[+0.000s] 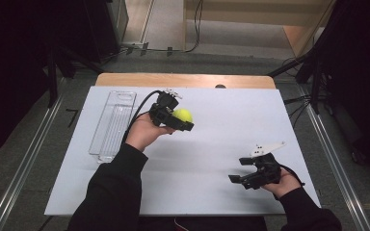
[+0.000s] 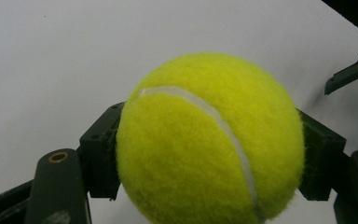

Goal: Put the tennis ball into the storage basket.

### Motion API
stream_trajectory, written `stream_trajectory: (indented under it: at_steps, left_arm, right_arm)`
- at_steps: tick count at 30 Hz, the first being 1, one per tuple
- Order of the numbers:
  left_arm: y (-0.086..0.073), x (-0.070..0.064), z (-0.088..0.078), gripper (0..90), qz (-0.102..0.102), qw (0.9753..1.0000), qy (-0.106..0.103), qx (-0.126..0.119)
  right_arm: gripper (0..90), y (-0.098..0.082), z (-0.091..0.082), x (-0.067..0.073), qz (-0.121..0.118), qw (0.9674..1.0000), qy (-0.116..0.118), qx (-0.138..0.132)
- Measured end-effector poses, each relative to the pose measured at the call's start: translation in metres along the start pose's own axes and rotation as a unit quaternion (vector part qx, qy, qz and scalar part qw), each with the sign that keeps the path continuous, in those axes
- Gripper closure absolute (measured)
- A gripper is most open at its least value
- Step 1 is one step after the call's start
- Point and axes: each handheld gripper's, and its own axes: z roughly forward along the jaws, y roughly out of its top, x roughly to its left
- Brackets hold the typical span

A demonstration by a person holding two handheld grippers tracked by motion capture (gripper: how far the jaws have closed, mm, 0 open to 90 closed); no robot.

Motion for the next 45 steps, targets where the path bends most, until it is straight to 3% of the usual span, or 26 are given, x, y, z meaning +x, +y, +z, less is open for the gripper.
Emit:
stream_trajectory:
  at_steps: [16, 45]
  left_arm:
    - [-0.002, 0.012, -0.016, 26.3, -0.005, 0.9998, 0.020, -0.006]
    - [-0.015, 0.040, -0.041, 26.3, -0.039, 0.9978, 0.052, -0.016]
  right_arm:
    - [14.8, 0.000, 0.000, 0.000, 0.001, 1.0000, 0.000, -0.001]
    - [14.8, 0.001, 0.000, 0.000, -0.001, 1.0000, 0.000, -0.001]
